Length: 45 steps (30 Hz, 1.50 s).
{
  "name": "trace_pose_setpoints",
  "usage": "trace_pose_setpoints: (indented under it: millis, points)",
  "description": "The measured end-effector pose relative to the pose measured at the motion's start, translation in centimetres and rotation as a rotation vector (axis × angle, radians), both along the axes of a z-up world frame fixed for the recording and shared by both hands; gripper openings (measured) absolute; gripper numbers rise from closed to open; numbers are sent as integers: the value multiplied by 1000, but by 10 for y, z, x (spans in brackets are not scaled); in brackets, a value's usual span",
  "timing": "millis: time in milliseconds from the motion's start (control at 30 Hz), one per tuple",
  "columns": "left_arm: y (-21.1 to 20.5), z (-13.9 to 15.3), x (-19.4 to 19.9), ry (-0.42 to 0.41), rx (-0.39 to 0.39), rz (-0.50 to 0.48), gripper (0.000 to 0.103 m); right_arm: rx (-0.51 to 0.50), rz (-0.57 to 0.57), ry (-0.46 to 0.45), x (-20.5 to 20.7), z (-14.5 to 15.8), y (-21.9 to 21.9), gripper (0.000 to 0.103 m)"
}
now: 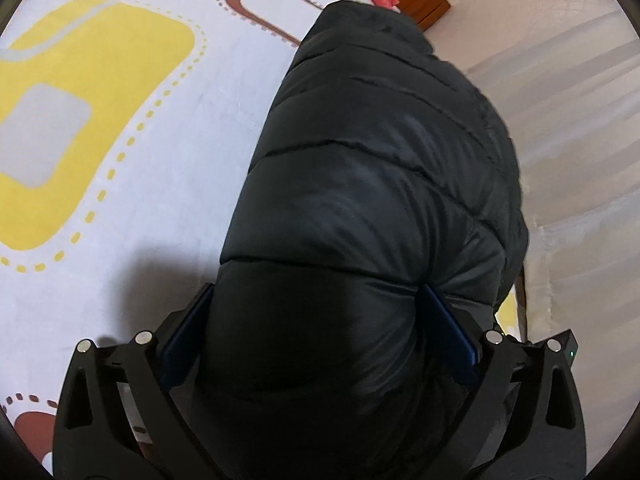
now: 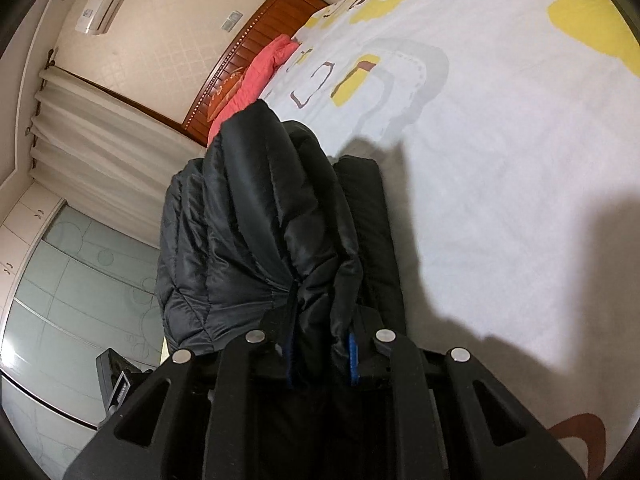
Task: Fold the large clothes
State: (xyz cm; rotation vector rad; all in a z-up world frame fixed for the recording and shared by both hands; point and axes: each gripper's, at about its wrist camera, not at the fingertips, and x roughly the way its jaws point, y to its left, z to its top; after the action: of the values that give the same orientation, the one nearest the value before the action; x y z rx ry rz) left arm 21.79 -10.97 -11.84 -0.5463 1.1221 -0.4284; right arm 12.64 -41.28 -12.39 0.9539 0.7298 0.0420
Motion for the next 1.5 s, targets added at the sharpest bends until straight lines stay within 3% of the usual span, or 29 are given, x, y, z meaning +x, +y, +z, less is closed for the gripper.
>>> trace_pose_setpoints:
  millis: [100,167,233,367,533,600,667,733,900,1033,1100,1233,1300,1500]
  points:
    - [15,11,-12,-29,-22,17,98,-3,-6,-5,-9,10,1,34]
    - [26,18,-22,-48,-38,28,98,-9,-14,-9,-24,20,4,54]
    - [41,25,-38,-77,-61,45,98,-11,-14,-34,-42,32,8,67]
    - [60,29,-70,-112,-100,68,98,10,22,-56,-75,46,25,72]
    - [55,14,-92,-86,-99,71,98,-46,56,17,-88,40,43,71]
    - [47,6,-90,-47,-83,53,94,-81,62,73,-87,29,44,44]
    - [40,-5,-89,-17,-80,53,83,-72,56,93,-86,13,42,36]
    - [34,-13,-87,-3,-62,55,82,-72,60,96,-82,-2,41,34]
    - [17,-17,-82,-59,54,42,79,-6,47,77,-76,-28,36,30]
    - [17,-10,-79,-87,72,15,78,-9,46,62,-80,-22,36,32]
    - [23,-5,-81,-81,68,22,78,-7,44,51,-89,-15,37,39]
    - [37,12,-83,-37,28,82,82,-42,2,50,-100,8,29,61]
    - [44,22,-79,-44,-17,103,89,-58,-17,32,-100,23,24,63]
    - [41,53,-38,-86,-57,106,93,-95,-41,0,-50,63,8,70]
